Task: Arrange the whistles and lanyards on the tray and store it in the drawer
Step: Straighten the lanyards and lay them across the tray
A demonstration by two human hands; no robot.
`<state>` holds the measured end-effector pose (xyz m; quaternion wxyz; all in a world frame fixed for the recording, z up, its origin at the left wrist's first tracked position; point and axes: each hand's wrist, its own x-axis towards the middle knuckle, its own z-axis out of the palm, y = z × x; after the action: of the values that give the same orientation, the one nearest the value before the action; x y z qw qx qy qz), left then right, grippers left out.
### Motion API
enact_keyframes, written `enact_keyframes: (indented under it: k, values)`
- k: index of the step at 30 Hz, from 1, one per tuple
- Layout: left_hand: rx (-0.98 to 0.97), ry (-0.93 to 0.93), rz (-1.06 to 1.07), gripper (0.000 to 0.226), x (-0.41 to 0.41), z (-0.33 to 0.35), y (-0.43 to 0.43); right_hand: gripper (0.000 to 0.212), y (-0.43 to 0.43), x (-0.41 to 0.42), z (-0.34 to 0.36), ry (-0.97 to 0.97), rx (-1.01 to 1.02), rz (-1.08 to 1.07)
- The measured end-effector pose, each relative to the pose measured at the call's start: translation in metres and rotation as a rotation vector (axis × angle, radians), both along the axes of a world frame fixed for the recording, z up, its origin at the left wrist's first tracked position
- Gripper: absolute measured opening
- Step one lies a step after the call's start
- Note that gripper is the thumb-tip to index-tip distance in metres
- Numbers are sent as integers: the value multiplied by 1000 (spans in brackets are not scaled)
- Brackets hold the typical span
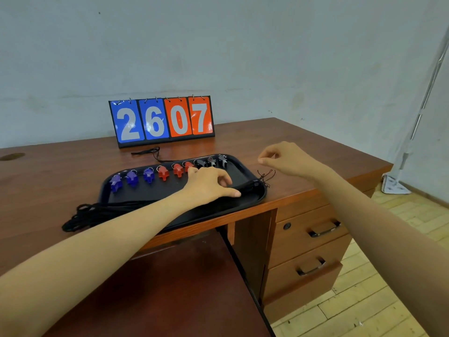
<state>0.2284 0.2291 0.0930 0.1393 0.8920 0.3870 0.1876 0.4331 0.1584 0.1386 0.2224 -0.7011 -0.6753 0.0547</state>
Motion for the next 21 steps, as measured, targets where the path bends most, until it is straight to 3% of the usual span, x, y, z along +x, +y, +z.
enact_keyframes:
  k: [7,10,16,21]
  values:
    - [57,34,166,32,-36,32,48,23,51,-55,12,-18,-22,172]
    - [-27,63,238,21,-67,43,99,23,97,-80,16,-42,-54,210]
    - [-185,227,190,34,-104,27,181,27,181,-105,11,-91,-221,215]
    - [-124,292,175,27,-101,5,217,28,219,-112,-6,-28,-265,219]
